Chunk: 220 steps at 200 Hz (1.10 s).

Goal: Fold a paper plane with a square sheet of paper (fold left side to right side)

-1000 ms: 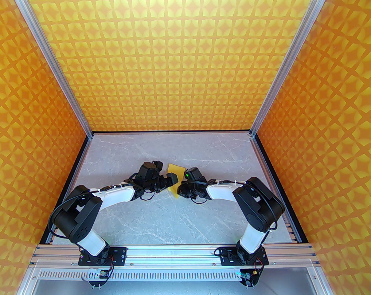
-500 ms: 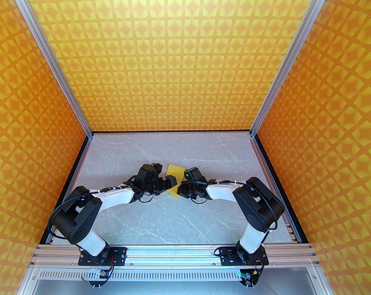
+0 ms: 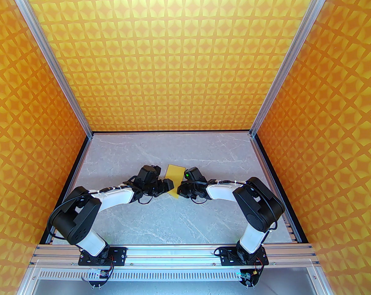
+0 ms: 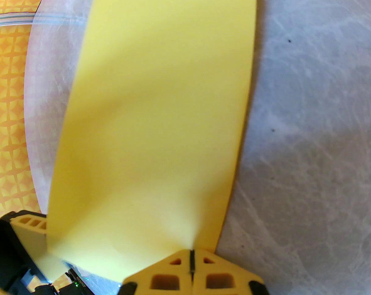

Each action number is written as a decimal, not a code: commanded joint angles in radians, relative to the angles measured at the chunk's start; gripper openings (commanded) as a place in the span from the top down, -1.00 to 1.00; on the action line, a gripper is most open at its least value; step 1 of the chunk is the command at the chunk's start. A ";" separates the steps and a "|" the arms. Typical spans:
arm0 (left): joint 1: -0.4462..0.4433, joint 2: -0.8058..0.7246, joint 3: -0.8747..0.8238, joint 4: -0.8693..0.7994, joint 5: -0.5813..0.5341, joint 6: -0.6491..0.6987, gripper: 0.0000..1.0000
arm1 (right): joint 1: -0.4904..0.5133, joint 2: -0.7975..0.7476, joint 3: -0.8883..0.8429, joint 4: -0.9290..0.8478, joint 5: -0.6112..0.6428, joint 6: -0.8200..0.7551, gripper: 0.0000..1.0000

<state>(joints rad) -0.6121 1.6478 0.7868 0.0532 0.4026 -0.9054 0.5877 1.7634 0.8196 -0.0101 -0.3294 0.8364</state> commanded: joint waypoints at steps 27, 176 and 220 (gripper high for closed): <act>-0.007 0.079 0.075 -0.109 -0.098 0.045 0.15 | 0.003 0.011 -0.019 -0.070 0.050 -0.013 1.00; -0.026 0.036 0.161 -0.232 -0.140 0.074 0.42 | 0.003 0.020 -0.020 -0.071 0.053 -0.013 1.00; -0.026 0.003 0.121 -0.089 -0.060 0.031 0.35 | 0.003 0.026 -0.021 -0.074 0.055 -0.012 1.00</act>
<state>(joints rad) -0.6315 1.6756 0.9298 -0.1375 0.2787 -0.8482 0.5877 1.7634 0.8196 -0.0101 -0.3290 0.8360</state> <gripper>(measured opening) 0.313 0.040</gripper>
